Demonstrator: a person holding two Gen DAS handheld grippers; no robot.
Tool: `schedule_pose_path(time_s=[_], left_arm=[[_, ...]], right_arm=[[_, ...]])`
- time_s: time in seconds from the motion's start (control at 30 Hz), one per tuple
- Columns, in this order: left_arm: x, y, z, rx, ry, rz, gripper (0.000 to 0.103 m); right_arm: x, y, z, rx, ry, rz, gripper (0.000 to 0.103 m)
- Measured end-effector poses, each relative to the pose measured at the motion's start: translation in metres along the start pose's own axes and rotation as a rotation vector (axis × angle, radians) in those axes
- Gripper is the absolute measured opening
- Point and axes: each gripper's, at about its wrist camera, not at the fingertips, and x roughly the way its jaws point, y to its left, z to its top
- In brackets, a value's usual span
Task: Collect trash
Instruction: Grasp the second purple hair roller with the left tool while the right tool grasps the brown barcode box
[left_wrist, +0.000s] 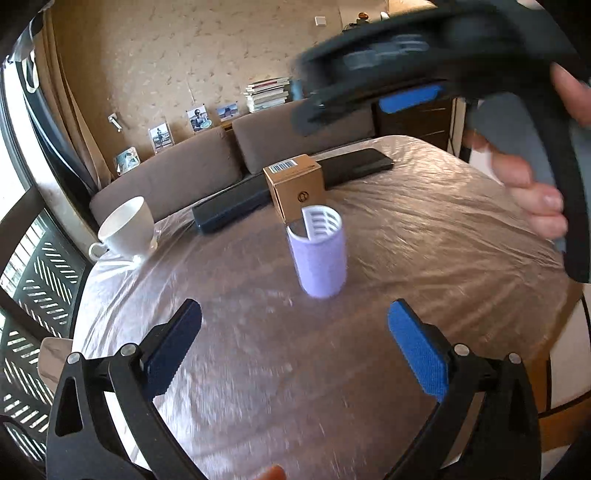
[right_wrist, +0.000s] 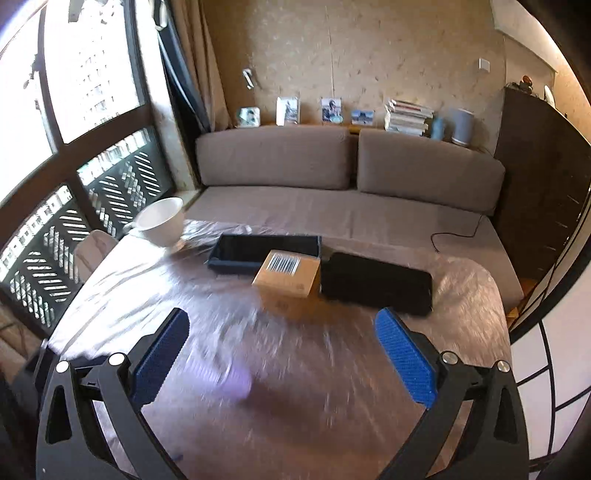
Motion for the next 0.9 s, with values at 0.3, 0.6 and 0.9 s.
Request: schedule_pose_path(time_s=[0.3, 0.6, 0.9], left_arm=[[0.031, 0.003, 0.019, -0.003, 0.005, -0.033, 0.102], [0.054, -0.010, 0.027, 0.045, 0.028, -0.028, 0.102], [0.064, -0.008, 0.034, 0.035, 0.032, -0.068, 0.101]], right_arm=[[0.071, 0.013, 0.021, -0.050, 0.127, -0.013, 0.099], [0.112, 0.007, 0.020, -0.036, 0.228, -0.008, 0.082], [0.120, 0.010, 0.019, -0.064, 0.236, -0.006, 0.071]])
